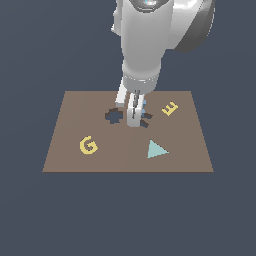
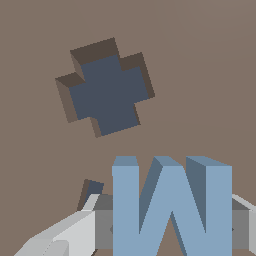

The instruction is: Insert a designated object into the corresponding slot on a board.

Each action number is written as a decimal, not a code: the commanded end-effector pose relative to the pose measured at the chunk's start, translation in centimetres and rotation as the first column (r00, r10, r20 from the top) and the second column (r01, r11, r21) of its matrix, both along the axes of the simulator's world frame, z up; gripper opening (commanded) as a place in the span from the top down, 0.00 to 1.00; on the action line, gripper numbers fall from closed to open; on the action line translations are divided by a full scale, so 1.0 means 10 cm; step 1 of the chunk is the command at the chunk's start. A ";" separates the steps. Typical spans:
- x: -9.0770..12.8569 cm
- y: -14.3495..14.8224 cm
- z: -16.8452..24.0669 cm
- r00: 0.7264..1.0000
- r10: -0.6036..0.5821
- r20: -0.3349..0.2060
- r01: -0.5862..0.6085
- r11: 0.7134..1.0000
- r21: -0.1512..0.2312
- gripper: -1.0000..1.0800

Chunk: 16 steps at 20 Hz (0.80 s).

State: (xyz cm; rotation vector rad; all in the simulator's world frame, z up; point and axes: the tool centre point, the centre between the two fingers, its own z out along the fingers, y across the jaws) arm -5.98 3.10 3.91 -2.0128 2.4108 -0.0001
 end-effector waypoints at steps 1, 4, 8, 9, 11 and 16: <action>0.07 0.05 0.01 0.998 -0.060 0.000 0.060 0.998 0.000 1.00; 0.15 0.10 0.01 0.993 -0.118 0.000 0.118 0.993 0.000 1.00; 0.23 0.15 0.01 0.984 -0.179 0.000 0.179 0.984 0.000 1.00; 0.25 0.15 0.01 0.981 -0.192 0.000 0.192 0.981 0.000 1.00; 0.28 0.17 0.01 0.977 -0.213 0.000 0.213 0.977 0.000 1.00; 0.33 0.18 0.02 0.970 -0.244 0.000 0.244 0.970 0.000 1.00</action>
